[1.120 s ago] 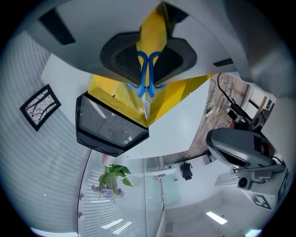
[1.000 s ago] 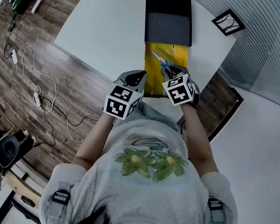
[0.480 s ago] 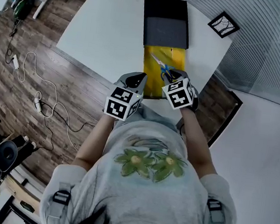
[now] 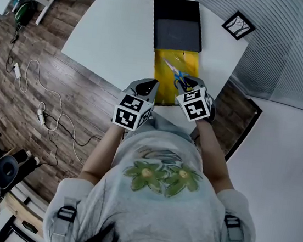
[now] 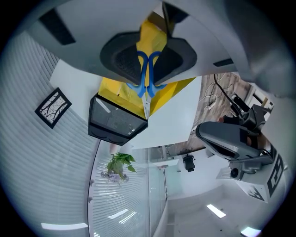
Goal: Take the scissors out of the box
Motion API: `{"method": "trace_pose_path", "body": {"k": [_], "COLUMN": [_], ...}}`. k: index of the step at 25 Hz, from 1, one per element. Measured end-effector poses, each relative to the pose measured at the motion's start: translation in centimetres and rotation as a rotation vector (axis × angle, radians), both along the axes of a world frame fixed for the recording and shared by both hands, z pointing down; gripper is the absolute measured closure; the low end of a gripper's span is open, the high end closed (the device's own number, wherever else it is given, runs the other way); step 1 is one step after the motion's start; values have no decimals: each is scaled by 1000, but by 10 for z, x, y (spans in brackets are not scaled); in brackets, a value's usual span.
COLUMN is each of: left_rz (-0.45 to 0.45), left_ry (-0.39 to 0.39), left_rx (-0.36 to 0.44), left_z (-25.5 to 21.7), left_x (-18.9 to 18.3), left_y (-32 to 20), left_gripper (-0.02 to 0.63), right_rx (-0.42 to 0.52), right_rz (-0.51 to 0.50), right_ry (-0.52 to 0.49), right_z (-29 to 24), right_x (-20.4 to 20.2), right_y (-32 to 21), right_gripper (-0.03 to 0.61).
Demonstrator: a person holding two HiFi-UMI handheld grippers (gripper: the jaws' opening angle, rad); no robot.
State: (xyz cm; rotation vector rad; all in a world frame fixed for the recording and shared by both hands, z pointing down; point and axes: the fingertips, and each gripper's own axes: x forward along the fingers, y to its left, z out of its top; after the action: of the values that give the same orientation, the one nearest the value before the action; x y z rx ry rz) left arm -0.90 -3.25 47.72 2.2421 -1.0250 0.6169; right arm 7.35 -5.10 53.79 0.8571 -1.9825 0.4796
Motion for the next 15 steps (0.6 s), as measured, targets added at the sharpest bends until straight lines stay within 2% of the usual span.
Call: {"method": "trace_pose_path", "body": {"k": [15], "left_rz": [16], "left_ry": [-11], "left_rx": [21], "left_z": [-5], "left_x": [2], "left_y": [13], "left_gripper": [607], "right_rx": [71], "right_rz": [21], "right_ry": [-58], "right_z": [-38], "right_x": [1], "right_y": [10], "right_gripper": [492]}}
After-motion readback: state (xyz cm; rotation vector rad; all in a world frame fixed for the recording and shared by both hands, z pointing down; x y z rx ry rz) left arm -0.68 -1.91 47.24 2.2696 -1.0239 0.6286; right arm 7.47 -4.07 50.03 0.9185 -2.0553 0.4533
